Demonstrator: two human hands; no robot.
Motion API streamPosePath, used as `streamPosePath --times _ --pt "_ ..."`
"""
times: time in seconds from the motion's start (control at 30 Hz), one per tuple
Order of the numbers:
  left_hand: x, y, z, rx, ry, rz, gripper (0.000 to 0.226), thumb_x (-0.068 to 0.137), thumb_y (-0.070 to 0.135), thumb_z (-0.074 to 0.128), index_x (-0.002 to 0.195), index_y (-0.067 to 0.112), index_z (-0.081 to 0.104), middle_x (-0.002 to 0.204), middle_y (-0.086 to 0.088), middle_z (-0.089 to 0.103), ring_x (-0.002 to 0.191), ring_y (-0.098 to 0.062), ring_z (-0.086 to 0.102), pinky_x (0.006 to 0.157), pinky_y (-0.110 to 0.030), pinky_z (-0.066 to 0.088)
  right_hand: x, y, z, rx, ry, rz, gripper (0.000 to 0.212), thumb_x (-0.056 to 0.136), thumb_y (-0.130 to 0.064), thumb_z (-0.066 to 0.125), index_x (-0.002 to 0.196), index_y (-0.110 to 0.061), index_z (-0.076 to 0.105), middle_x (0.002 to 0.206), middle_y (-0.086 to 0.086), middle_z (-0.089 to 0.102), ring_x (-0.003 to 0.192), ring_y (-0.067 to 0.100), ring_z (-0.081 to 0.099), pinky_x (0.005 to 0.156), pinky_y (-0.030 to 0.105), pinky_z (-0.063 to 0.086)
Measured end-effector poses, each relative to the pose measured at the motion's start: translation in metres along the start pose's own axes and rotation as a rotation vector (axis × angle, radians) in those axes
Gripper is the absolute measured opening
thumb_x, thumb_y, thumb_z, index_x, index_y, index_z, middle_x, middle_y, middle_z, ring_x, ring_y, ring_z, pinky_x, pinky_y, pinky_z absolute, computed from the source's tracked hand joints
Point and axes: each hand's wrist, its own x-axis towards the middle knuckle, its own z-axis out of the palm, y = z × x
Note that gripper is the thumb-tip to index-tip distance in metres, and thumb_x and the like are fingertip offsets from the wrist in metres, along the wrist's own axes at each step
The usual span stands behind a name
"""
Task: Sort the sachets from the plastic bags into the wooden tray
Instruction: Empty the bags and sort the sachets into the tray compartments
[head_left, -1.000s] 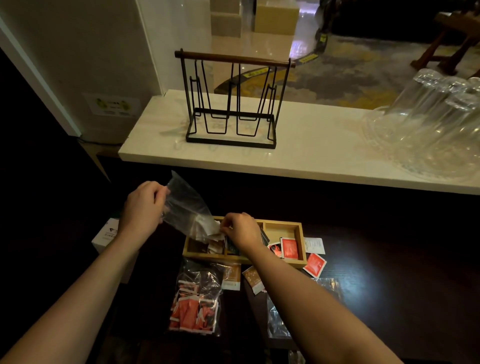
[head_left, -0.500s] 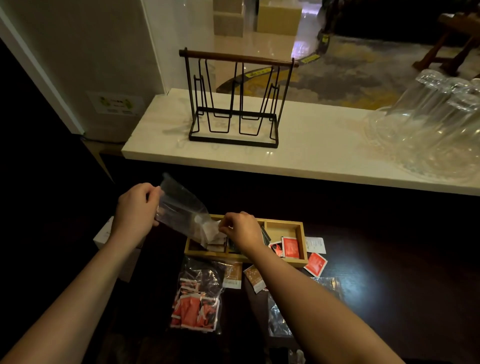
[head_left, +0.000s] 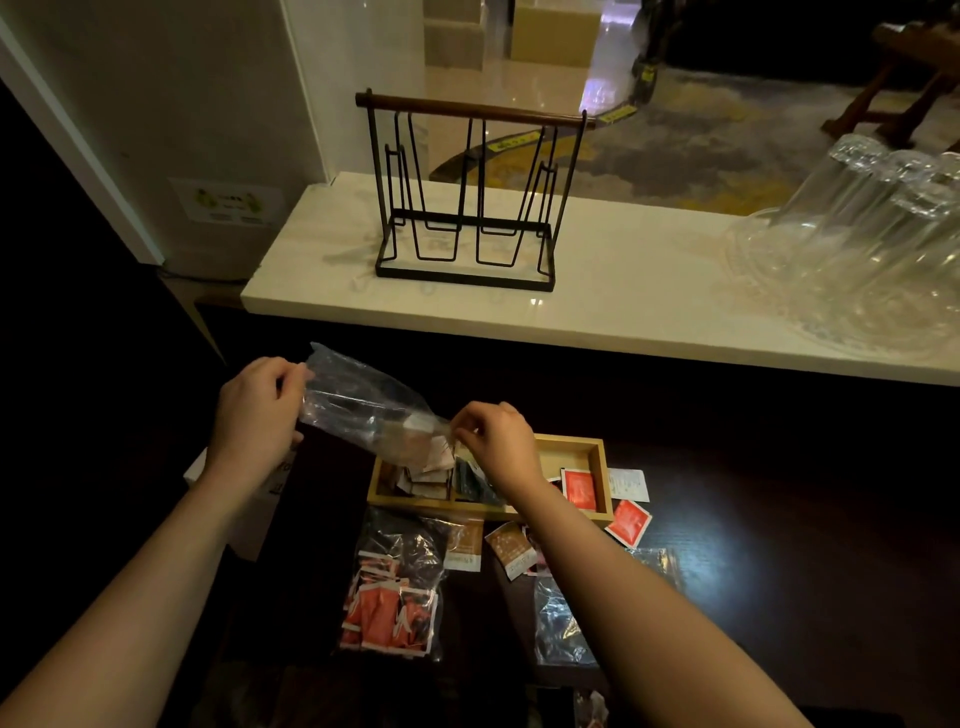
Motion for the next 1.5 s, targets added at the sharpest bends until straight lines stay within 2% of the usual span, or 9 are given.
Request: streamPosePath --times 0.07,0.2,0.3,0.7,0.93,1.03,1.23,1.37,1.5 --pt "-0.001 -0.009 0.006 0.065 -0.02 -0.041 0.031 0.098 0.022 0.042 0.087 0.002 0.063 0.088 -0.012 0.061 0.061 -0.017 0.059 0.039 -0.013 0.046 0.0 0.0 -0.002 -0.048 -0.023 -0.029 0.01 0.087 -0.023 0.062 0.095 -0.022 0.069 0.094 -0.003 0.071 0.091 0.016 0.055 0.068 0.028 0.039" --pt "-0.006 -0.014 0.012 0.062 -0.021 -0.1 0.03 0.098 0.024 0.042 0.082 0.007 0.061 0.078 -0.013 0.064 0.06 -0.021 0.063 0.051 -0.038 0.055 0.0 0.001 0.002 -0.107 -0.049 -0.033 0.014 0.089 -0.023 0.06 0.099 -0.022 0.069 0.098 -0.001 0.071 0.095 0.019 0.056 0.071 0.032 0.044" --pt "-0.001 -0.011 0.007 0.002 -0.036 -0.095 0.031 0.098 0.025 0.042 0.087 0.005 0.063 0.079 -0.011 0.065 0.061 -0.026 0.064 0.054 -0.041 0.057 0.001 0.001 0.001 -0.091 -0.024 -0.036 0.014 0.09 -0.023 0.058 0.1 -0.023 0.069 0.099 -0.003 0.07 0.095 0.017 0.055 0.073 0.031 0.044" --pt "0.006 -0.054 0.028 -0.283 -0.141 -0.4 0.033 0.1 0.026 0.038 0.095 -0.001 0.057 0.099 -0.021 0.064 0.067 -0.024 0.063 0.045 -0.03 0.05 0.001 -0.004 0.007 -0.072 -0.153 -0.064 0.031 0.092 -0.009 0.054 0.121 -0.015 0.062 0.113 0.009 0.06 0.102 0.025 0.059 0.085 0.038 0.051" --pt "-0.033 -0.06 0.054 -0.165 0.184 -0.532 0.011 0.095 0.015 0.036 0.094 0.015 0.048 0.098 -0.017 0.058 0.075 -0.033 0.06 0.051 -0.041 0.056 0.001 -0.001 0.024 0.108 -0.14 0.054 0.025 0.093 -0.008 0.052 0.114 -0.009 0.067 0.111 0.014 0.061 0.102 0.028 0.059 0.085 0.034 0.046" --pt "-0.074 -0.06 0.076 -0.095 0.028 -0.47 0.011 0.091 0.008 0.043 0.091 0.016 0.049 0.091 -0.016 0.058 0.076 -0.037 0.06 0.065 -0.052 0.055 0.001 0.0 0.028 0.243 -0.124 0.175 0.024 0.094 -0.01 0.053 0.111 -0.01 0.069 0.112 0.012 0.062 0.101 0.025 0.059 0.08 0.029 0.043" --pt "-0.091 -0.021 0.109 -0.424 -0.341 -0.543 0.033 0.086 -0.003 0.057 0.114 0.01 0.048 0.11 -0.008 0.055 0.072 -0.017 0.061 0.06 -0.029 0.053 -0.003 0.002 0.031 0.703 -0.108 0.401 0.022 0.092 -0.007 0.055 0.108 -0.013 0.07 0.106 0.004 0.068 0.094 0.015 0.063 0.088 0.034 0.052" --pt "-0.073 -0.007 0.121 -0.612 -0.344 -0.644 0.043 0.087 -0.006 0.053 0.127 0.008 0.043 0.115 -0.007 0.055 0.081 -0.014 0.062 0.053 -0.019 0.055 -0.006 0.004 0.032 0.889 -0.128 0.477 0.022 0.092 -0.009 0.055 0.103 -0.02 0.07 0.109 0.007 0.07 0.103 0.02 0.065 0.09 0.035 0.054" --pt "-0.063 -0.008 0.12 -0.805 -0.293 -0.79 0.033 0.095 0.003 0.041 0.128 0.007 0.044 0.117 -0.016 0.058 0.094 -0.028 0.063 0.066 -0.031 0.054 -0.01 0.007 0.026 0.959 -0.178 0.515 0.022 0.092 -0.013 0.055 0.105 -0.022 0.07 0.105 0.0 0.071 0.095 0.012 0.066 0.074 0.022 0.054"
